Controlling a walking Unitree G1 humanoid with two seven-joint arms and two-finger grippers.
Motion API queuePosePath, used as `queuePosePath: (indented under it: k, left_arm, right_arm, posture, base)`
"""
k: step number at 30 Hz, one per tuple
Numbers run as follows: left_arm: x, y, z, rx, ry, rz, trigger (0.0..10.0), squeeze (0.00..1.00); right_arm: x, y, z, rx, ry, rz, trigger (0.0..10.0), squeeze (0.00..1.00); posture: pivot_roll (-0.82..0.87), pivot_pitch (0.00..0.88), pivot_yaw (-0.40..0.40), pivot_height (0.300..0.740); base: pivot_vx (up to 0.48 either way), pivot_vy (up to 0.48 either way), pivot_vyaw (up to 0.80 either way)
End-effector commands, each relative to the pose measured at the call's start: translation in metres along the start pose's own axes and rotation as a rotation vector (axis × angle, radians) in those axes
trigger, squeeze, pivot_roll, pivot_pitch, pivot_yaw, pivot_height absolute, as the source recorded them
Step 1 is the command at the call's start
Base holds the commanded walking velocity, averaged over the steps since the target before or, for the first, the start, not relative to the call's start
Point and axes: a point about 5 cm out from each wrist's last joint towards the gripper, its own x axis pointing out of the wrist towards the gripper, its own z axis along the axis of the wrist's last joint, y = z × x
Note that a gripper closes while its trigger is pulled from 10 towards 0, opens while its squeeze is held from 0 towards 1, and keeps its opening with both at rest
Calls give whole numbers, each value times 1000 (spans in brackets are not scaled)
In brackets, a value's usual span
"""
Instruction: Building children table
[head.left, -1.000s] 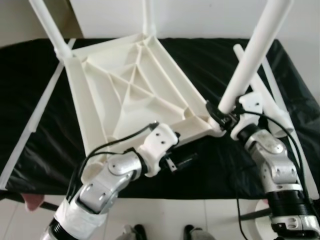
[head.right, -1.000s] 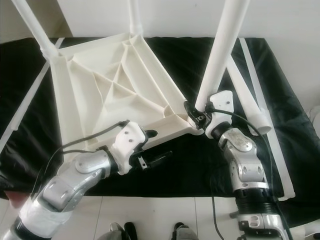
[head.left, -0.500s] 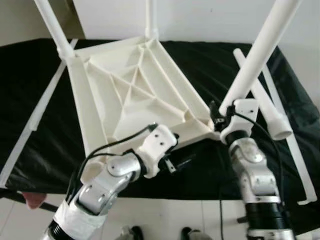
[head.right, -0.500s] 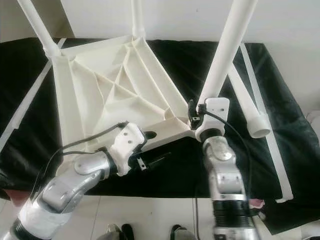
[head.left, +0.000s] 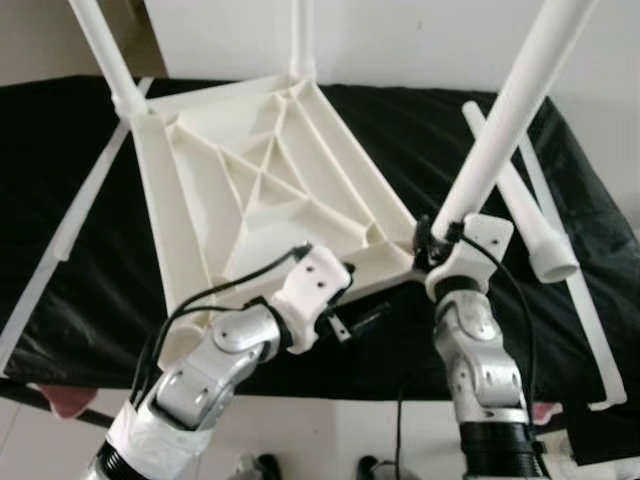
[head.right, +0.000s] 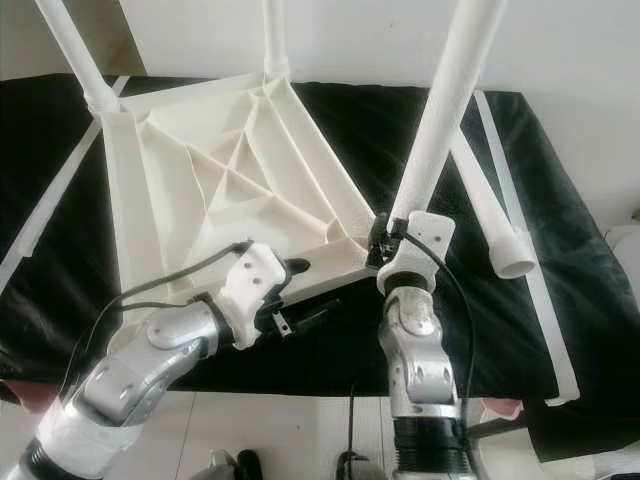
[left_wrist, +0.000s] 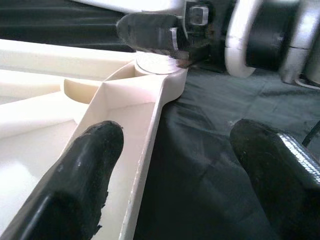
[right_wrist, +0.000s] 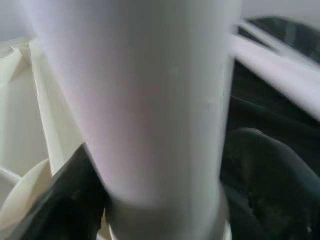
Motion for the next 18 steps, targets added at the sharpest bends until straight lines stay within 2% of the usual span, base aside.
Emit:
queuePosePath:
  k: [1, 3, 7, 8, 9, 18]
  left_arm:
    - [-1, -1, 0, 11, 2, -10, 10000, 0]
    - [-1, -1, 0, 11, 2, -10, 10000, 0]
    - [-1, -1, 0, 7, 3, -11, 10000, 0]
    - [-1, -1, 0, 7, 3, -11, 10000, 0]
    - [-1, -2, 1, 7, 2, -20, 10000, 0]
    - [0, -4, 6, 19, -11, -43, 10000, 0]
  right_arm:
    - [-4, -4, 2, -10, -21, -5, 10000, 1000]
    - [-5, -5, 2, -12, -28, 0, 10000, 1000]
    - [-23, -12, 5, -11, -45, 45, 10000, 1000]
    - [-23, -12, 5, -11, -45, 45, 10000, 1000]
    - [-37, -15, 7, -13, -57, 100, 10000, 0]
    - [-56, -20, 6, -20, -54, 167, 10000, 0]
  posture:
    - [-154, 211, -5, 740]
    - [-154, 211, -5, 740]
    - [-169, 226, 2, 740]
    - [-169, 226, 2, 740]
    - [-179, 234, 9, 740]
    - [-200, 247, 22, 740]
  base:
    - [0, 0, 0]
    - [0, 0, 0]
    - [0, 0, 0]
    - [0, 0, 0]
    - [0, 0, 0]
    - [0, 0, 0]
